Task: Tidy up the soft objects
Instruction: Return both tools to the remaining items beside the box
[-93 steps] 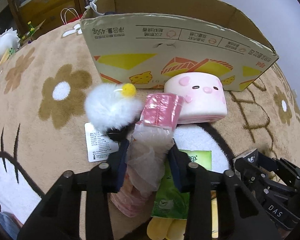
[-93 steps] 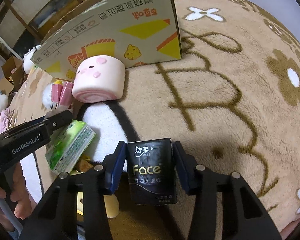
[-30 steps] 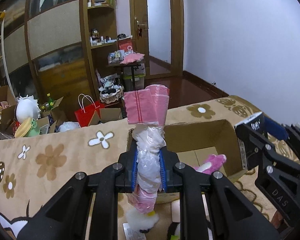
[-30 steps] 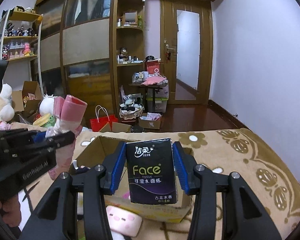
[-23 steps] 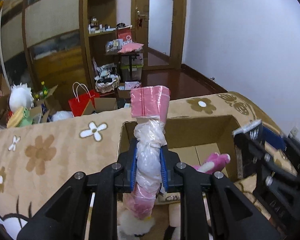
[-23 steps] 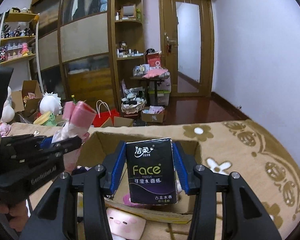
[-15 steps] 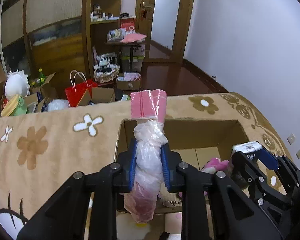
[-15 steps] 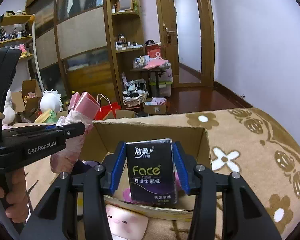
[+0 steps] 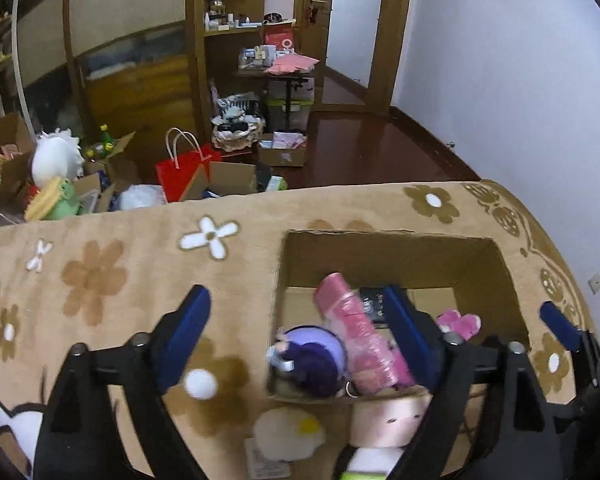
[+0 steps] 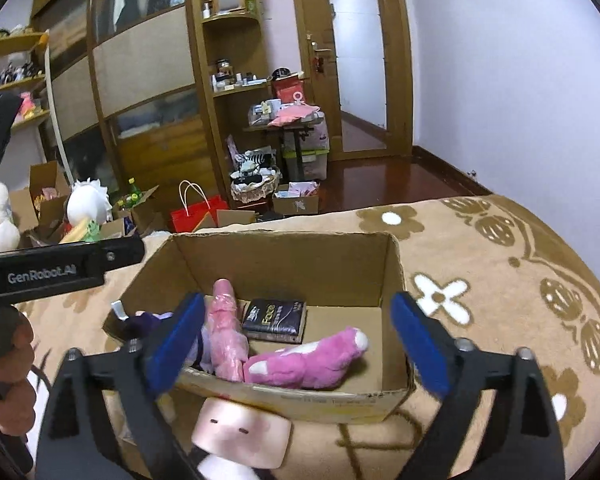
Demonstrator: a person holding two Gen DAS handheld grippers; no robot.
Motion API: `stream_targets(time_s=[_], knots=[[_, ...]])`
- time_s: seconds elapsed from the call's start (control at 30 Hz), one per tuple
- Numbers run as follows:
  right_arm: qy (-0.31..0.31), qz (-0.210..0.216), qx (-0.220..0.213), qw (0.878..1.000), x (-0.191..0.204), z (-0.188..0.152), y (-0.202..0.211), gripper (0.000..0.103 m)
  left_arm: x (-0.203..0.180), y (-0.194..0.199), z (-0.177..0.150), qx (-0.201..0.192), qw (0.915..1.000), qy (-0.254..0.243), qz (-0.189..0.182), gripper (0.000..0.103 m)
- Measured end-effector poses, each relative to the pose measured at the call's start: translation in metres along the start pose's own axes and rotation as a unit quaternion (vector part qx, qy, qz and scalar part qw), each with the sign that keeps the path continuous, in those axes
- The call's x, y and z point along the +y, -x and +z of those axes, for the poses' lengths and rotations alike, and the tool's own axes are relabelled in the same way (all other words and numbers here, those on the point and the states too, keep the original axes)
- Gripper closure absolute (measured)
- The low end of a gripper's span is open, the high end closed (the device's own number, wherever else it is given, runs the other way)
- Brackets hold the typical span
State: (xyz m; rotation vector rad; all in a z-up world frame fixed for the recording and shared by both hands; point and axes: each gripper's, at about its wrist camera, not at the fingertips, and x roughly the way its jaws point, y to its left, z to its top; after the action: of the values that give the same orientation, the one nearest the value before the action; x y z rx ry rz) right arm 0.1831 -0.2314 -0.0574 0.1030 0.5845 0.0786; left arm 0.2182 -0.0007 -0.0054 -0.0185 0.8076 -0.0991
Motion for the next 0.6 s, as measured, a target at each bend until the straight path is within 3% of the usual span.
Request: stream_targets(time_s=[0.2, 0.6], knots=[[-0.010, 0.001, 0.013, 1.000, 0.001, 0.001, 0.017, 0.000, 0.018, 0.024, -0.002, 0.006, 0.9999, 0.012, 0.009, 0.003], [-0.005, 0.006, 0.029, 1.000, 0.022, -0.011, 0.054, 0.000, 0.017, 0.048, -0.030, 0.041, 0.9987, -0.028, 0.012, 0.003]])
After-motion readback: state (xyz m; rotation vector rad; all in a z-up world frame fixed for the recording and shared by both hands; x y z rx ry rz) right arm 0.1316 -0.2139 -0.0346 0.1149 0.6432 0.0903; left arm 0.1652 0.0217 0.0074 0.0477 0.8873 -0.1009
